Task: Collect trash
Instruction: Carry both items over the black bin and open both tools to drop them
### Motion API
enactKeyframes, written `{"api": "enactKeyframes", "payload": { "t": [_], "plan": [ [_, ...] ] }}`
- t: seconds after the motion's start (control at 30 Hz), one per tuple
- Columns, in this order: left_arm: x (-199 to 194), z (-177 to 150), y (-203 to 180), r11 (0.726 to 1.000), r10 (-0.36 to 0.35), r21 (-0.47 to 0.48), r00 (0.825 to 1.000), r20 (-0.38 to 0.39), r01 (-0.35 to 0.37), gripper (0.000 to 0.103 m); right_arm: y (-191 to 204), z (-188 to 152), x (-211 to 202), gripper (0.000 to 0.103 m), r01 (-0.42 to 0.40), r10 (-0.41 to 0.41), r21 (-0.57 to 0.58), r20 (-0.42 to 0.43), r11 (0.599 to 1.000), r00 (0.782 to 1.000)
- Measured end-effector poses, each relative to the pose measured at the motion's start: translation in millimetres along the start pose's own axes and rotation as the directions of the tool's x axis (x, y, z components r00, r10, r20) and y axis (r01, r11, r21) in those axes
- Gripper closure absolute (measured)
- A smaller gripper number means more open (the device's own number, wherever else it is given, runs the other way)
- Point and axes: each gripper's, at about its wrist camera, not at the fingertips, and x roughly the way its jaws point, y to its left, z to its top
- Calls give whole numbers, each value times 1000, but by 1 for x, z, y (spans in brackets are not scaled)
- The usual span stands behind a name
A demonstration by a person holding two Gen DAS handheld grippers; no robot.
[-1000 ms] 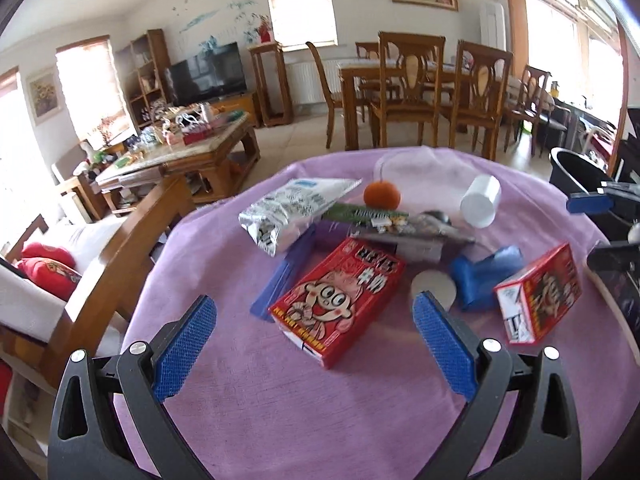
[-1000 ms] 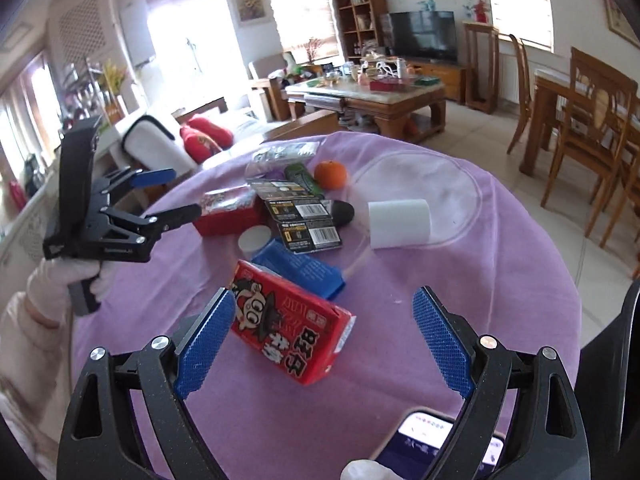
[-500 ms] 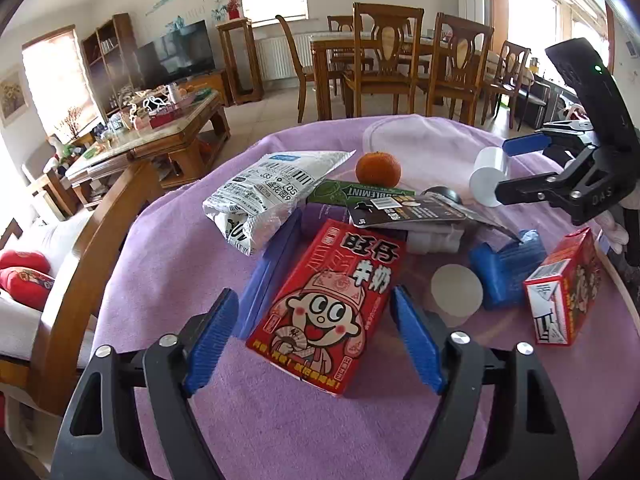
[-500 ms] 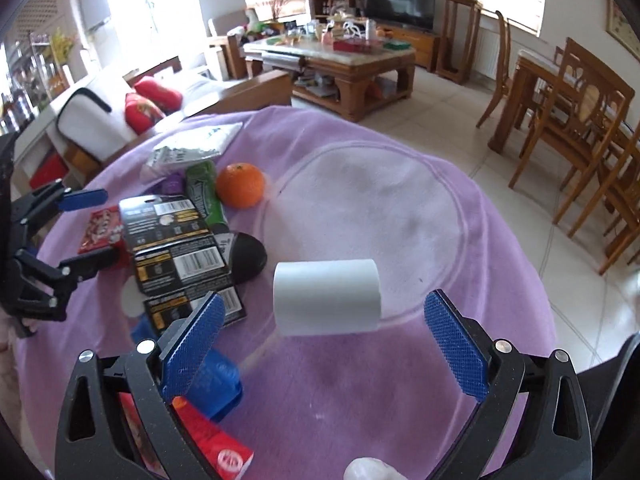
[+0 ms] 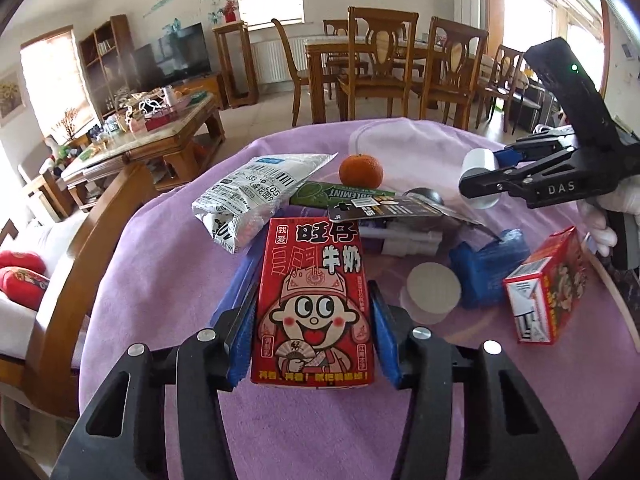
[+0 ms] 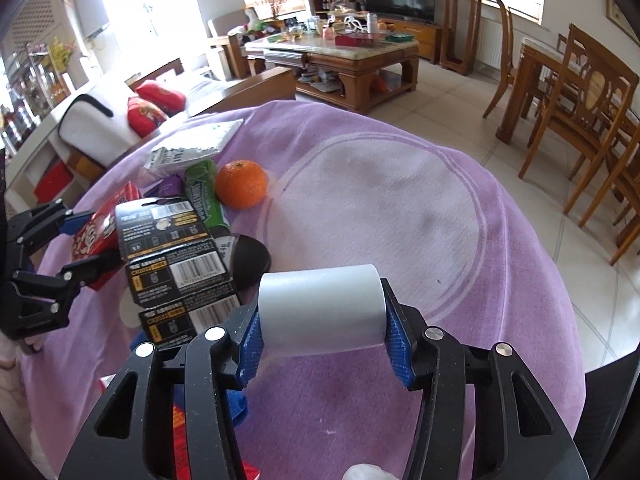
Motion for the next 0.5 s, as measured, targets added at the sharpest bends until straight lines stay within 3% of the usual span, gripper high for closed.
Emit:
{"api": "enactKeyframes", "payload": {
  "t": [0.27, 0.5],
  "plan": [
    [-46, 5, -21, 999, -2, -52, 994, 113, 8, 53, 3, -9, -56, 52, -72, 67, 36, 124, 997, 990],
    [-77, 30, -83, 998, -50, -17, 973, 226, 56, 53, -28, -46, -137, 52, -162, 115, 140, 296, 977, 948]
  ]
}}
